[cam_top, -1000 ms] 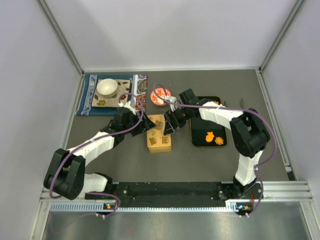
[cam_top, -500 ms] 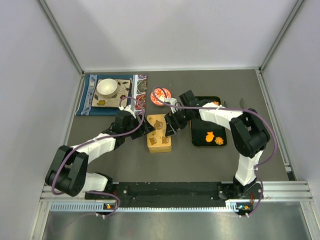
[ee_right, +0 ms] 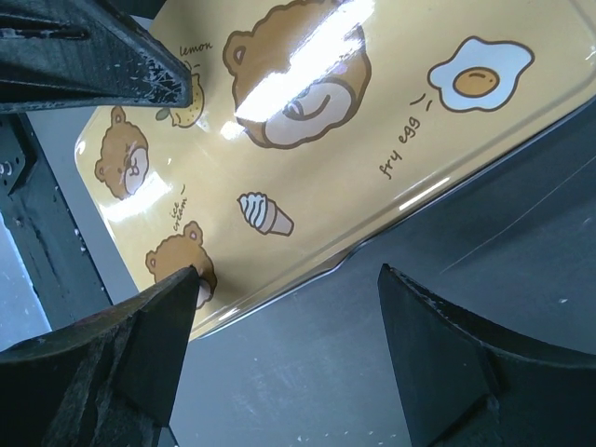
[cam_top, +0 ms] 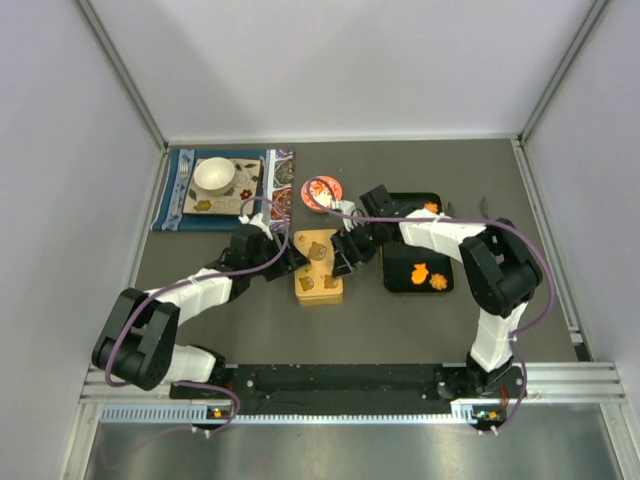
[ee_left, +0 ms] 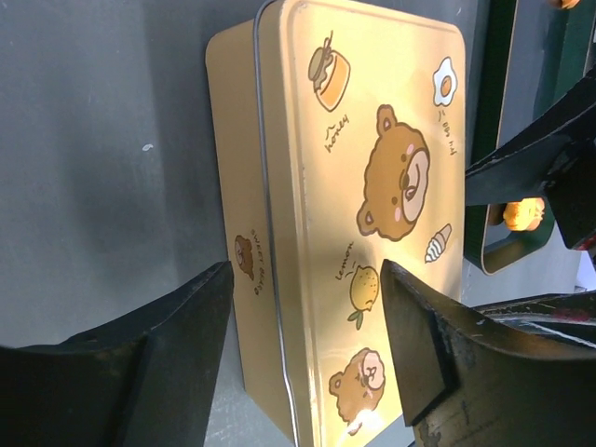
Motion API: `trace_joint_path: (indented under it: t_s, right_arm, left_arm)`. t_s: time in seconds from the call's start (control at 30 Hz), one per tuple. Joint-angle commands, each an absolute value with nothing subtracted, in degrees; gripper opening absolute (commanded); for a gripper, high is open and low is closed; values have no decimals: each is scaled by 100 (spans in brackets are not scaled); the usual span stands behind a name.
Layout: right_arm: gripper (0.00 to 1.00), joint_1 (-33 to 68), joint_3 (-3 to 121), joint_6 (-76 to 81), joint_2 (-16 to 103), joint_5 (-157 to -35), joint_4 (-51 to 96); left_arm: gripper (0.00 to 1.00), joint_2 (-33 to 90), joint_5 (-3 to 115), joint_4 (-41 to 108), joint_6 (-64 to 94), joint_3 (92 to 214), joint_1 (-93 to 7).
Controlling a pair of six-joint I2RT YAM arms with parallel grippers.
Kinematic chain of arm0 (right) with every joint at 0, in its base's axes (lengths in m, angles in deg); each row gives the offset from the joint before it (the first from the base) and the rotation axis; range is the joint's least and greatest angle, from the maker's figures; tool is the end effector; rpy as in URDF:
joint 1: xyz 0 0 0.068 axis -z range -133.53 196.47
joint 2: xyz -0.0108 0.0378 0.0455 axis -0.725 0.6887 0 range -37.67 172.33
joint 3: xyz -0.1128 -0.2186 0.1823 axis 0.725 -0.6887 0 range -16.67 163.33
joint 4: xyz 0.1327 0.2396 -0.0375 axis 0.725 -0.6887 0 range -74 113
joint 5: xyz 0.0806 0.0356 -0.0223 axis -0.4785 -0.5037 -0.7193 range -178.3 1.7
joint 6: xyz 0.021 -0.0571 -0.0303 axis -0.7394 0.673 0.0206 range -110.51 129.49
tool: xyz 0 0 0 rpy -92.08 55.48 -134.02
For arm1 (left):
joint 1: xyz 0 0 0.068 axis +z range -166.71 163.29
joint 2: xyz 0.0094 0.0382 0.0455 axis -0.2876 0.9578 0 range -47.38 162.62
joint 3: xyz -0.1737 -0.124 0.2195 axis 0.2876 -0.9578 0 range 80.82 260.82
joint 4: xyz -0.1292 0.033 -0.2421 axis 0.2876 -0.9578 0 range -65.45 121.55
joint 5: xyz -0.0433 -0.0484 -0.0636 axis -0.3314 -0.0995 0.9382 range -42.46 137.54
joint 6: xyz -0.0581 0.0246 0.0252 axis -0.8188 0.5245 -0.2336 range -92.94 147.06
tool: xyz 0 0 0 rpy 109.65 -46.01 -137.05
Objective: Pack the cookies
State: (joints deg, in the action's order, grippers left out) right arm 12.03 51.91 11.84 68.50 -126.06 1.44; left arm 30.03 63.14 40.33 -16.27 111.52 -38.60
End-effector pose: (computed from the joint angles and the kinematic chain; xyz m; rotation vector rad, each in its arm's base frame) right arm 0.3162 0.2574 0.1879 -1.0582 2.4011 1.0578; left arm 0.2518 -0.1171 0.1781 -0.2841 2.3506 -0.8943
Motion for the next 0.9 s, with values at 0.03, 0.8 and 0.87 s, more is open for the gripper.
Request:
trace_joint_path:
  t_s: [0.03,0.8,0.87]
  right_arm:
    - [78,1052,4961,1345,6613,-12390,59]
    - [68,920,4653,1661,6736,-12267,-222]
    - [67,894,4644,1687,6780,-12267,-266]
  left_arm:
    - [68,3058,6398,4421,-1636,11018,-3921]
    - [40,3322,6504,4711,-1697,10710,-4018]
    - [41,3339,6503,4729,-1715,10684,-4035]
